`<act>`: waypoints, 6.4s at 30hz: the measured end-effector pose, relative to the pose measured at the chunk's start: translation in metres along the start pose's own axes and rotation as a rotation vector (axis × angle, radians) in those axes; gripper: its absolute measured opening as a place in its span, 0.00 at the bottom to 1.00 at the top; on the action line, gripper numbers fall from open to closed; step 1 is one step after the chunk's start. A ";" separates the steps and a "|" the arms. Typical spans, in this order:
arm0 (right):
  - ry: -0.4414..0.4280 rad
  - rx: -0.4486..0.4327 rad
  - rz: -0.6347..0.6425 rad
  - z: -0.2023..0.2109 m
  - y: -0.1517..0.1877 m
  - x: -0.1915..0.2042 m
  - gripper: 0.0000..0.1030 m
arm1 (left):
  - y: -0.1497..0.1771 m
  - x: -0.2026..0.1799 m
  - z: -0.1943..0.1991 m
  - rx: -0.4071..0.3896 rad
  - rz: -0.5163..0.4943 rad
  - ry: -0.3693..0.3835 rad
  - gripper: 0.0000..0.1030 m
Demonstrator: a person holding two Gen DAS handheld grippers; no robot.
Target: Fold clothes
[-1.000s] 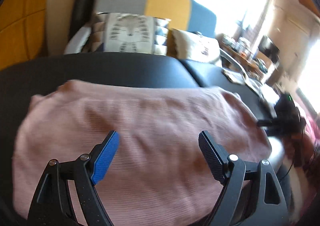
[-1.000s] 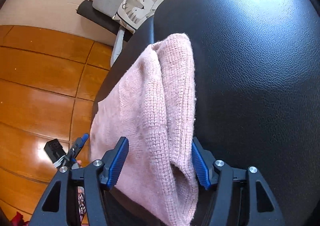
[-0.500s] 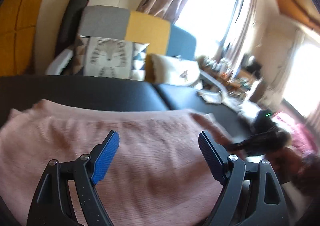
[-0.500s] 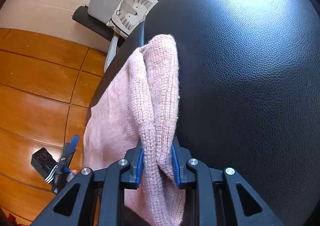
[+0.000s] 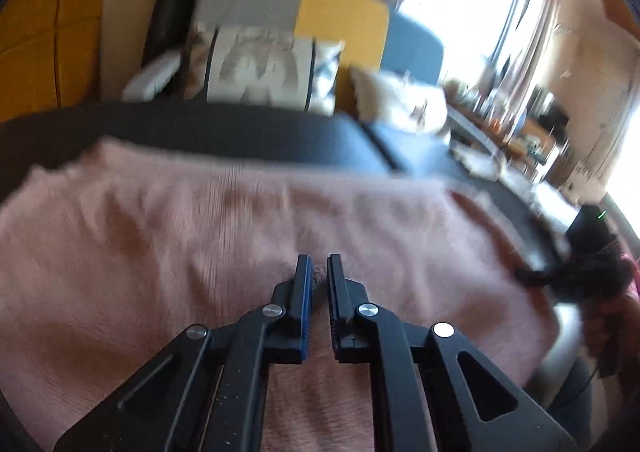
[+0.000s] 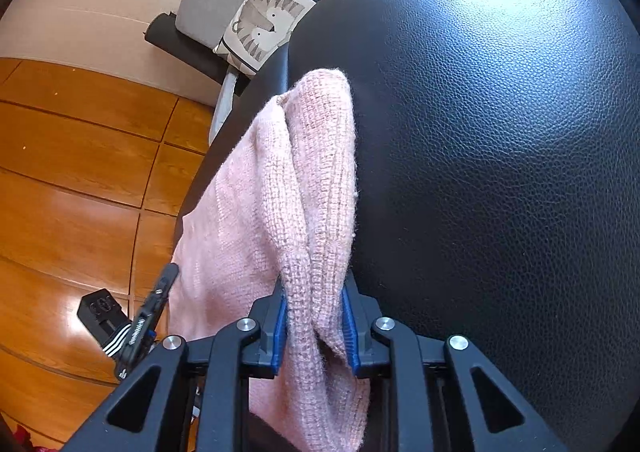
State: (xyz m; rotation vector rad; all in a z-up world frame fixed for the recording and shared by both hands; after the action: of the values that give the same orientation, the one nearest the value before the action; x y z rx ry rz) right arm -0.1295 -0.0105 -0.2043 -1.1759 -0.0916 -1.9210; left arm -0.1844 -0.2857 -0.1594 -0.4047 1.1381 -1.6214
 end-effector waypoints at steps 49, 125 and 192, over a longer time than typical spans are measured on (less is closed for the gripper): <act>-0.269 0.303 0.013 -0.183 0.112 0.338 0.17 | 0.054 0.112 0.098 -0.178 0.140 -0.034 0.18; 0.157 0.110 1.247 -0.147 0.293 0.277 0.15 | -0.011 0.259 0.185 -0.120 0.204 -0.285 0.05; -0.007 -0.057 1.141 -0.235 0.206 0.334 0.35 | -0.045 0.229 0.229 -0.406 0.305 -0.318 0.49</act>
State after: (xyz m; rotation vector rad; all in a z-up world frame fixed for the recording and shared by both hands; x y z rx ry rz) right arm -0.2122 -0.4577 -0.1534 -0.9356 0.5278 -0.9020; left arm -0.1273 -0.5961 -0.0741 -0.6883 1.2130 -1.0166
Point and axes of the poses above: each gripper's, at about its wrist camera, not at the fingertips, and z roughly against the way its jaws point, x to its left, y to its underside, the point moved 8 cm from there along -z, roughly the way its jaws point, and after that the axes turned 13 degrees about -x, right-handed, at the moved point
